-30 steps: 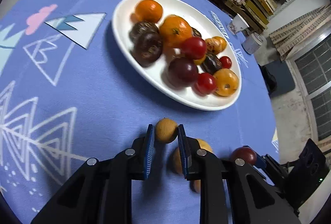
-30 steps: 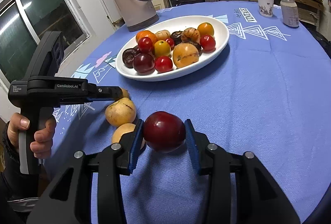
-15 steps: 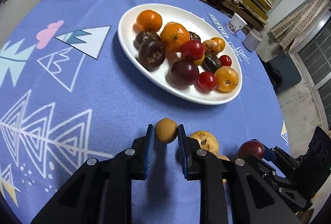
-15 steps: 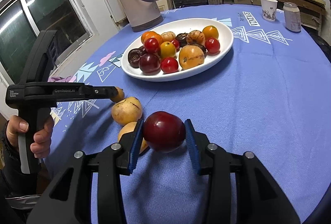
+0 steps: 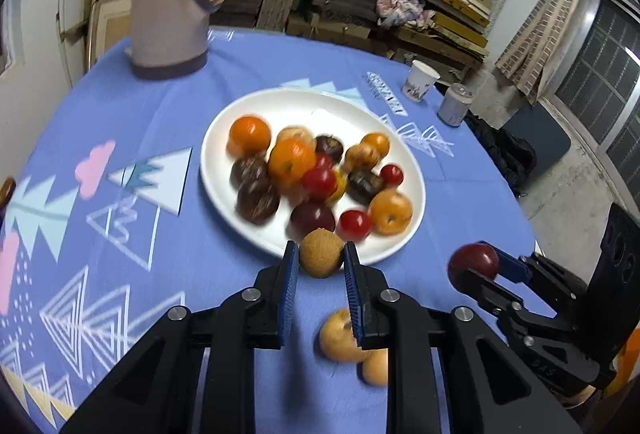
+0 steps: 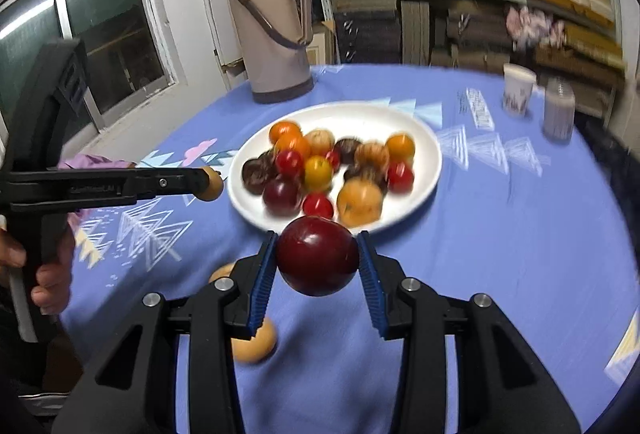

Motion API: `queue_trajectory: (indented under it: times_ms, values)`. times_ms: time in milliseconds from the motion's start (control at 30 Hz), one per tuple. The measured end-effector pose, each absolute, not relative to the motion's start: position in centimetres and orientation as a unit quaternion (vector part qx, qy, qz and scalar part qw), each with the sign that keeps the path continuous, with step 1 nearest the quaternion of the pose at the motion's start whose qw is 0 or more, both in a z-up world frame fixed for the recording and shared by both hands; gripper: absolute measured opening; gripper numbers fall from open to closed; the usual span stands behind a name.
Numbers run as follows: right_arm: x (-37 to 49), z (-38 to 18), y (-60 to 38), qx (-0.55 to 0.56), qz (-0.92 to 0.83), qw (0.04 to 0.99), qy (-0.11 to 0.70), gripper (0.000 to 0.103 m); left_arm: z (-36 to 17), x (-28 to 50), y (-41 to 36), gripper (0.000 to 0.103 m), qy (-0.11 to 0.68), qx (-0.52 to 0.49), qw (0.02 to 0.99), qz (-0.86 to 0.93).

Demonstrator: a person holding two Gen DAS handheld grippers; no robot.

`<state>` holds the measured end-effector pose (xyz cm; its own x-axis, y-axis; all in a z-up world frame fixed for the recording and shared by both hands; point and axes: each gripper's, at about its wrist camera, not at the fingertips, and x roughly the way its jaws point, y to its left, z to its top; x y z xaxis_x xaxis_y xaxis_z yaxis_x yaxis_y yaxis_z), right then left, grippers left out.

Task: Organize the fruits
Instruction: 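Carry the plum and tan fruit over the plate and open both tools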

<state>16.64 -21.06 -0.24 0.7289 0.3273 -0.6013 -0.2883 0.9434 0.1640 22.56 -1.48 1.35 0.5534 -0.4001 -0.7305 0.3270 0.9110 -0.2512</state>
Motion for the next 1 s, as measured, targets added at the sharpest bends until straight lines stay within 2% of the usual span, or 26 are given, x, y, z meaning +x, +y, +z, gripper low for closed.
queue_trajectory:
  times_ms: [333, 800, 833, 867, 900, 933, 967, 1000]
  values:
    - [22.4, 0.3, -19.7, -0.016, 0.150, 0.935, 0.320, 0.039, 2.4, 28.0, -4.6, 0.023, 0.412, -0.038, 0.883, -0.221]
    - [28.6, -2.1, -19.1, -0.033, 0.139, 0.928, 0.345, 0.040, -0.5, 33.0, -6.7, 0.023, 0.441, -0.040, 0.870, -0.219]
    - [28.8, -2.2, -19.2, -0.031, 0.138, 0.928, 0.346, 0.042, -0.6, 33.0, -6.6, 0.024, 0.440, -0.043, 0.870, -0.217]
    - [28.8, -2.3, -19.3, -0.027, 0.138, 0.928, 0.345, 0.055, -0.6, 33.1, -6.5, 0.035, 0.441, -0.044, 0.871, -0.213]
    - [28.6, -2.1, -19.5, -0.021, 0.135, 0.932, 0.337, 0.068, -0.5, 33.1, -6.4, 0.052, 0.443, -0.044, 0.871, -0.207]
    - [28.3, -1.9, -19.8, -0.015, 0.129, 0.937, 0.326, 0.074, -0.4, 32.9, -6.3, 0.058, 0.441, -0.044, 0.873, -0.204]
    - [27.8, -1.6, -20.2, -0.006, 0.125, 0.941, 0.313, 0.078, -0.2, 32.7, -6.1, 0.060, 0.435, -0.043, 0.876, -0.201]
    - [27.6, -1.4, -20.3, -0.002, 0.130, 0.941, 0.314, 0.078, -0.1, 32.5, -6.0, 0.060, 0.432, -0.040, 0.879, -0.199]
